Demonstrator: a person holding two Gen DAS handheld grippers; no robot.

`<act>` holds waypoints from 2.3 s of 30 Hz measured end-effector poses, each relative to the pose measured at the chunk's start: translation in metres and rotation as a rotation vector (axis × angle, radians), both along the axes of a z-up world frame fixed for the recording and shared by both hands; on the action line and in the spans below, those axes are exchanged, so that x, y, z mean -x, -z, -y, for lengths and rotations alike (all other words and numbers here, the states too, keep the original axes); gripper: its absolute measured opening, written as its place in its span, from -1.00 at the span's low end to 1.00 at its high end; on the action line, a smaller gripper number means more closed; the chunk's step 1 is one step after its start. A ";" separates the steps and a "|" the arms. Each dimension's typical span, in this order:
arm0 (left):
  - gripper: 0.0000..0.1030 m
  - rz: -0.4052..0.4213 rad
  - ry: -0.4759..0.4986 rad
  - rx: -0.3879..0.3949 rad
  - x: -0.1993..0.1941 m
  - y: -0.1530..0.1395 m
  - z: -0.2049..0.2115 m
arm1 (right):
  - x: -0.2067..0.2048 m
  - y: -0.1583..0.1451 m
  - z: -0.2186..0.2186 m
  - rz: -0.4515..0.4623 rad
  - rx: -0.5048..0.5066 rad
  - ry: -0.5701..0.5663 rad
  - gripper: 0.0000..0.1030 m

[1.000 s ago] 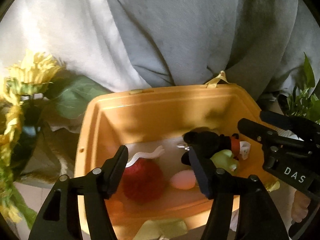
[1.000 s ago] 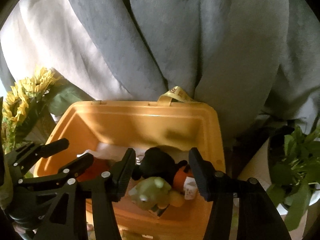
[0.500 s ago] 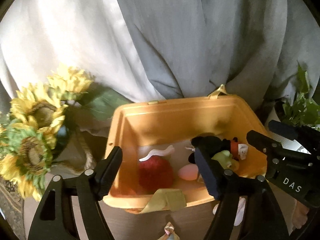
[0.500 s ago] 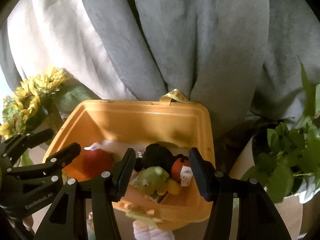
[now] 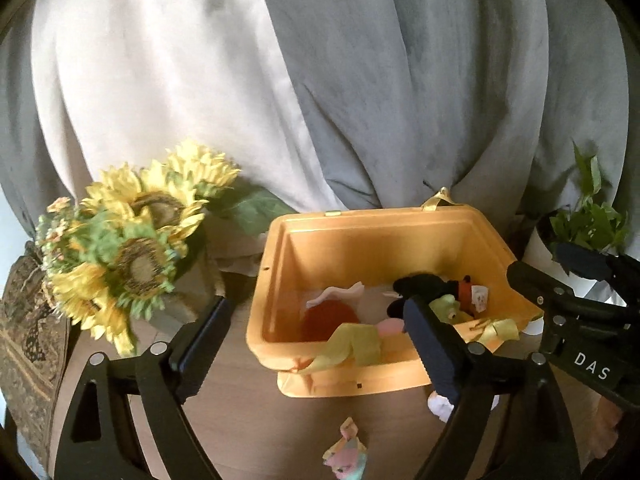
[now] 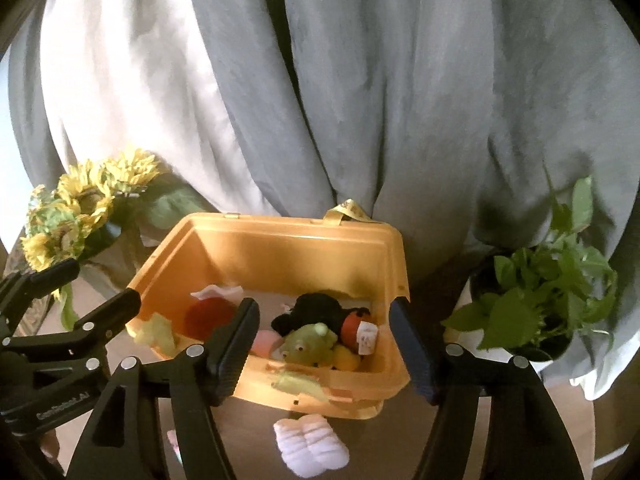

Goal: Organize soft objects
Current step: 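Lift both open tools out of the crate and lower toward the table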

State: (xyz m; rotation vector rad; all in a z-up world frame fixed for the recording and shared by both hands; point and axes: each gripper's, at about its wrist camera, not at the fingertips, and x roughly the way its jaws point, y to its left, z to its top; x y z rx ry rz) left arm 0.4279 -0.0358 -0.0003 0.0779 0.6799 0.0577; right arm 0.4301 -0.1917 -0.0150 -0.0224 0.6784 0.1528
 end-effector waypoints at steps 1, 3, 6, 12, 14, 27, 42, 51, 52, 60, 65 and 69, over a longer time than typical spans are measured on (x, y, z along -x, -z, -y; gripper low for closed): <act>0.73 0.008 -0.006 -0.005 0.005 -0.001 0.000 | 0.003 -0.001 -0.001 0.004 -0.003 0.000 0.36; 0.73 0.023 -0.015 -0.008 0.014 -0.003 -0.001 | 0.011 -0.004 -0.001 0.013 -0.012 0.001 0.37; 0.73 0.042 -0.029 -0.008 0.024 -0.006 -0.002 | 0.021 -0.006 0.000 0.029 -0.018 0.006 0.39; 0.75 0.089 -0.058 -0.010 0.051 -0.010 -0.003 | 0.040 -0.009 0.001 0.054 -0.024 0.012 0.45; 0.76 0.100 -0.065 -0.004 0.058 -0.010 -0.004 | 0.046 -0.009 0.002 0.061 -0.022 0.013 0.46; 0.77 0.115 -0.074 0.027 0.093 0.003 -0.002 | 0.077 0.008 0.009 0.035 -0.049 -0.006 0.47; 0.77 0.030 -0.074 0.072 0.113 0.046 -0.003 | 0.104 0.035 0.005 0.062 -0.005 -0.022 0.47; 0.77 0.020 -0.061 0.059 0.117 0.069 -0.001 | 0.107 0.056 0.003 0.044 0.006 -0.035 0.47; 0.77 0.018 -0.060 0.056 0.117 0.071 -0.001 | 0.106 0.058 0.003 0.041 0.010 -0.037 0.47; 0.76 -0.004 -0.066 0.052 0.109 0.093 -0.002 | 0.102 0.079 0.001 0.019 0.052 -0.036 0.47; 0.76 -0.043 -0.072 0.056 0.103 0.111 -0.001 | 0.098 0.094 -0.003 0.010 0.094 -0.044 0.47; 0.76 -0.075 -0.072 0.042 0.097 0.126 0.002 | 0.094 0.105 -0.004 -0.005 0.111 -0.050 0.47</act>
